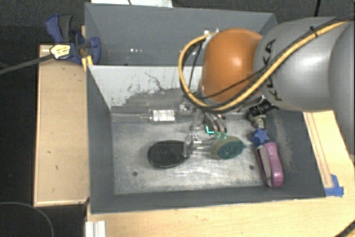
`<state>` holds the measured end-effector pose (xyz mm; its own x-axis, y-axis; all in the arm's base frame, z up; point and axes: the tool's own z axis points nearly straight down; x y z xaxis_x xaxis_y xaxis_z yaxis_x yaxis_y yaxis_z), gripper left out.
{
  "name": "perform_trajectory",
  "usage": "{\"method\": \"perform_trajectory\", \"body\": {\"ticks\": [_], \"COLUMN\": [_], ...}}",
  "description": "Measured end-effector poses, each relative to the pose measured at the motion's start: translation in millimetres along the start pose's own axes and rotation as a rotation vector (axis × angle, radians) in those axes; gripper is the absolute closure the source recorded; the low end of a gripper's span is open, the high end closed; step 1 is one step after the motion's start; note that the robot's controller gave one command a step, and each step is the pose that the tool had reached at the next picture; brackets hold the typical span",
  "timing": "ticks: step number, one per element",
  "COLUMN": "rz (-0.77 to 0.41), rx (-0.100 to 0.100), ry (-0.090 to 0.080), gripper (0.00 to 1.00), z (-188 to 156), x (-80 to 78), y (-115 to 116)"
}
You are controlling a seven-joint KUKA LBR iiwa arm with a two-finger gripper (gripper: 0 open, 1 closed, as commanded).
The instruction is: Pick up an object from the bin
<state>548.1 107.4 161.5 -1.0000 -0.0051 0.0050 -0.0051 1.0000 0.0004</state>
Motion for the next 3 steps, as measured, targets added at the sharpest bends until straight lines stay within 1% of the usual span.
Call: {"method": "perform_trajectory", "body": {"ticks": [1,2,3], "rz": [-0.177,-0.170,-0.418], "rx": [-0.001,-0.001,0.003], "ry": [-0.013,-0.014,-0.012], "gripper": [0.00,1.00,1.00], "z": [90.7,88.8,-63.9], "x": [51.1,49.8,53.2], "y": [15.6,15.2,-41.8]}}
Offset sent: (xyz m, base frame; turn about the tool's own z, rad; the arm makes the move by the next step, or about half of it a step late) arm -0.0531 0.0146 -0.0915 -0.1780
